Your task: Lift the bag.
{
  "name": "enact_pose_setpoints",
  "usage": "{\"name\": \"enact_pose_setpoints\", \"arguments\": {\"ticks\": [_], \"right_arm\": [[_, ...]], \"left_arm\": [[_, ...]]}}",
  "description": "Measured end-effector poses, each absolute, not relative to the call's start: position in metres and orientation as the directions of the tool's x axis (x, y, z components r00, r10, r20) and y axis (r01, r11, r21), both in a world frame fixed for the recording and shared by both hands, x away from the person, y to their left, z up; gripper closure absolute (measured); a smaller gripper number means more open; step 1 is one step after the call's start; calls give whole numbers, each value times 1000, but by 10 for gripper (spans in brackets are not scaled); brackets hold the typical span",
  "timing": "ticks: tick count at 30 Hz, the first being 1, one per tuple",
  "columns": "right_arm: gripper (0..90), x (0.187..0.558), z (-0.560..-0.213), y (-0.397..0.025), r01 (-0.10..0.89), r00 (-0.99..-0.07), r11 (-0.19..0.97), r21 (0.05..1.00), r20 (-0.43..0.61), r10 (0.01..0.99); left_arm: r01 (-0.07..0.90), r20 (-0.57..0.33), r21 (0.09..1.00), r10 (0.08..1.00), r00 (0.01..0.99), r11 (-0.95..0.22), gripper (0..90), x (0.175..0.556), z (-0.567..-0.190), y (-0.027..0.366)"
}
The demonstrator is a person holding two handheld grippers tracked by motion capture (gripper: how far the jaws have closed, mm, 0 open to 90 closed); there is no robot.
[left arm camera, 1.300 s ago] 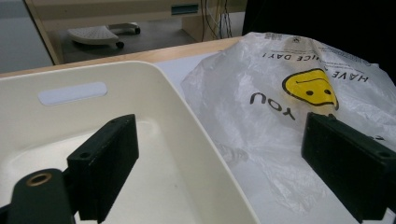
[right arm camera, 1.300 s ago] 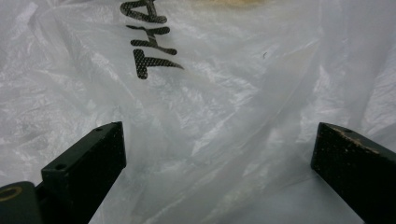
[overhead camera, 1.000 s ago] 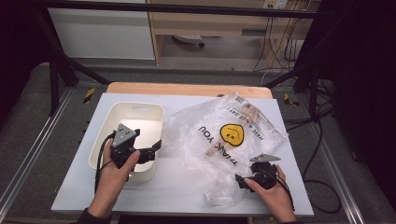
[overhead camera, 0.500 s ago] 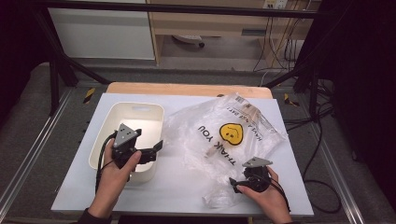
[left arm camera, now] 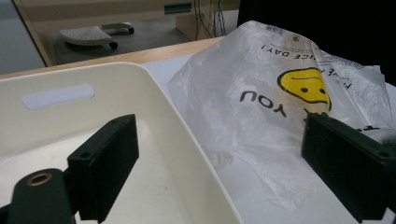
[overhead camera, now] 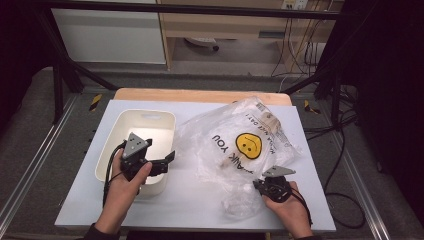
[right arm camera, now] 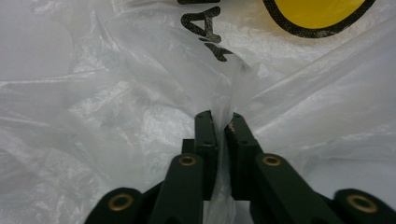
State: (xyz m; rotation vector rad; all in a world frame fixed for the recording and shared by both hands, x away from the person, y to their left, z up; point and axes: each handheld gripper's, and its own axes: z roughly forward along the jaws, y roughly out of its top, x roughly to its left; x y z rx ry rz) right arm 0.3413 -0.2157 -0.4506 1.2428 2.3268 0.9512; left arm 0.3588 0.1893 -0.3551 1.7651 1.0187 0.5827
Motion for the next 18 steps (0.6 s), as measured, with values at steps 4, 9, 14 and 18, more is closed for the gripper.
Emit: {"name": "enact_pose_setpoints", "arguments": {"ticks": [4,9,14,18], "right_arm": [[897,343,-449,-220,603,-571,400,690,23,821],[899,342,-445,-235,616,-536,383,688,9,844],[899,343,-443,-254,631,-497,367,683,-7,868],[899,346,-443,-265,638,-480,366,677,-22,877]], "left_arm": [[372,-60,912,843,535,-171,112,358,-355,190],[374,-65,912,843,534,-167,112,359,-355,191],[371,-65,913,839,541,-169,113,358,-354,188],[368,-59,912,833,551,-179,113,356,-354,184]]}}
